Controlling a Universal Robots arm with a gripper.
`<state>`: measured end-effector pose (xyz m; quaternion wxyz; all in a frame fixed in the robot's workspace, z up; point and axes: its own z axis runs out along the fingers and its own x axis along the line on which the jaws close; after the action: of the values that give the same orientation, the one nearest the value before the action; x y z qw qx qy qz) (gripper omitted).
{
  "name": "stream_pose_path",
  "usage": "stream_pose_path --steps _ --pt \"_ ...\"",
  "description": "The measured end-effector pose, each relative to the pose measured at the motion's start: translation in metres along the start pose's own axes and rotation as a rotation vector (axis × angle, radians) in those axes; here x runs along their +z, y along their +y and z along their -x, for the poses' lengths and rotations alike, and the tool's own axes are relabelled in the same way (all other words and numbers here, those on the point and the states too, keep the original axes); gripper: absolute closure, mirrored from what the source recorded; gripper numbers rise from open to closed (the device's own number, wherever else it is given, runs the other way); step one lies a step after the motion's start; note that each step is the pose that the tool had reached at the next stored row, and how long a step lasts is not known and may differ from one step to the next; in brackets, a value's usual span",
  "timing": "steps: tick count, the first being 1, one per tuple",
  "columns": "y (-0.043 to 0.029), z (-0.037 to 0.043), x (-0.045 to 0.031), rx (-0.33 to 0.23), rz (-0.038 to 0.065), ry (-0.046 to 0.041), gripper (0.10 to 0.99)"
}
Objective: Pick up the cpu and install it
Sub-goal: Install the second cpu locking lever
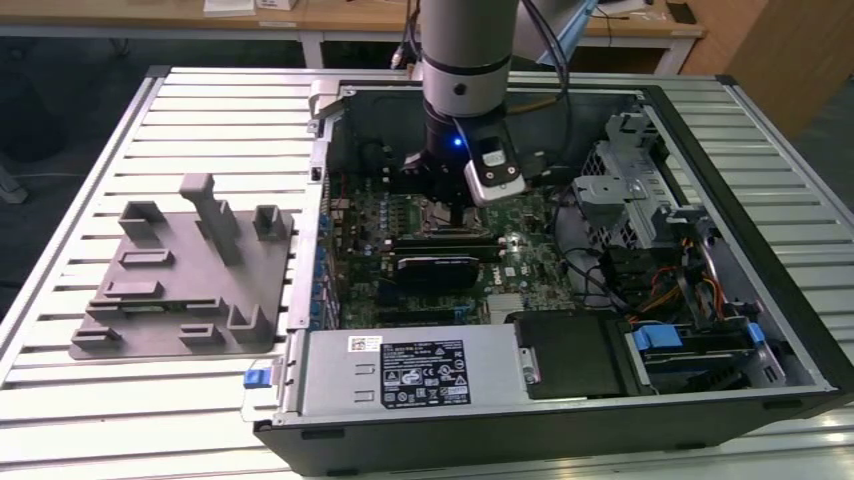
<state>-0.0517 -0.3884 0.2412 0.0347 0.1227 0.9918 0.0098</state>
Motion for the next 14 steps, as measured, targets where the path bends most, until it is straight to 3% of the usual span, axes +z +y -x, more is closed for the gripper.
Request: stream_pose_path --steps 4,12,14 --pt "-0.0001 -0.0004 0.0020 -0.056 0.004 0.0015 0.980" --pt "-0.0015 -0.0069 0.0030 -0.056 0.007 0.0023 0.980" --pt "-0.0018 -0.0091 0.0036 -0.056 0.015 0.0040 0.980"
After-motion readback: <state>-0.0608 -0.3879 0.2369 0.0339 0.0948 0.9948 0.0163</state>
